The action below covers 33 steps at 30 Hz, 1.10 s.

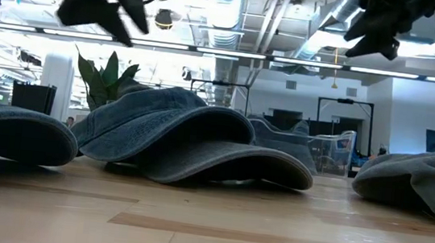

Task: Pick & Place hat
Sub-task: Put the top blue cap into the right transparent bin

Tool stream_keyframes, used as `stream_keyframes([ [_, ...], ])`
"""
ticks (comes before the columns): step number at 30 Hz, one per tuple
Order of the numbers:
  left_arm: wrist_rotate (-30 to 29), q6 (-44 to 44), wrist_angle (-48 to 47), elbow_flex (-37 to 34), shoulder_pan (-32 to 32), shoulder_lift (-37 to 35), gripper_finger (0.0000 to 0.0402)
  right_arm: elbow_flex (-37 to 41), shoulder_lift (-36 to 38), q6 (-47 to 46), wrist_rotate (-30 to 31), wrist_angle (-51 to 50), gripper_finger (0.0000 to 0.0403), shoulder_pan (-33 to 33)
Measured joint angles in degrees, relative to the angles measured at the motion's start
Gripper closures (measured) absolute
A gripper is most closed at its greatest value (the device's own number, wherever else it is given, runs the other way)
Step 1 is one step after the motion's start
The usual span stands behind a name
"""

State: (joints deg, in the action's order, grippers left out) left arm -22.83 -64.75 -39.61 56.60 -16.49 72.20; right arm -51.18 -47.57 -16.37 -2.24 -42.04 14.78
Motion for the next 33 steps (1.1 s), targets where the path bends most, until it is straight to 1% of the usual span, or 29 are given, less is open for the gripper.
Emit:
stream_keyframes([
  [3,1.0,-3.9,-2.8,0.0,-2.5,3.5,0.0237,0.0,-0.8,0.3,-0.4,-0.4,0.0198,-0.9],
  [6,4.1,-7.9,-2.3,-0.9,-3.7,7.3,0.0237,0.0,-0.9,0.3,-0.6,-1.2,0.0198,-1.6],
  [10,6.1,-9.2,-1.3,-2.2,-4.2,12.3,0.0237,0.0,-0.7,0.3,-0.6,-1.1,0.0198,-2.6],
  [14,5.8,-4.8,2.1,-2.2,-4.0,15.2,0.0237,0.0,-0.7,0.3,-0.7,-1.2,0.0197,-3.2],
  [19,7.6,1.5,2.8,-2.2,-3.3,17.8,0.0237,0.0,-0.8,0.3,-0.8,-1.1,0.0197,-3.1],
  [26,6.2,10.5,4.4,-2.1,-3.1,23.1,0.024,0.0,-0.8,-1.6,-0.8,-1.0,0.0197,-3.1],
  [28,6.4,12.5,5.9,-2.1,-2.8,25.5,0.025,0.0,-0.8,-2.1,-0.8,-0.8,0.0197,-3.1],
  [30,6.4,12.8,7.4,-2.0,-2.4,27.6,0.0274,0.0,-0.8,-2.1,-0.8,-0.8,0.0198,-3.1],
  [32,6.5,12.5,8.6,-1.9,-2.3,28.5,0.0318,0.0,-0.8,-2.5,-0.8,-0.8,0.0198,-3.1],
  [33,6.5,11.8,8.8,-1.8,-2.3,28.6,0.0348,0.0,-0.8,-2.7,-0.8,-0.8,0.0198,-3.1],
])
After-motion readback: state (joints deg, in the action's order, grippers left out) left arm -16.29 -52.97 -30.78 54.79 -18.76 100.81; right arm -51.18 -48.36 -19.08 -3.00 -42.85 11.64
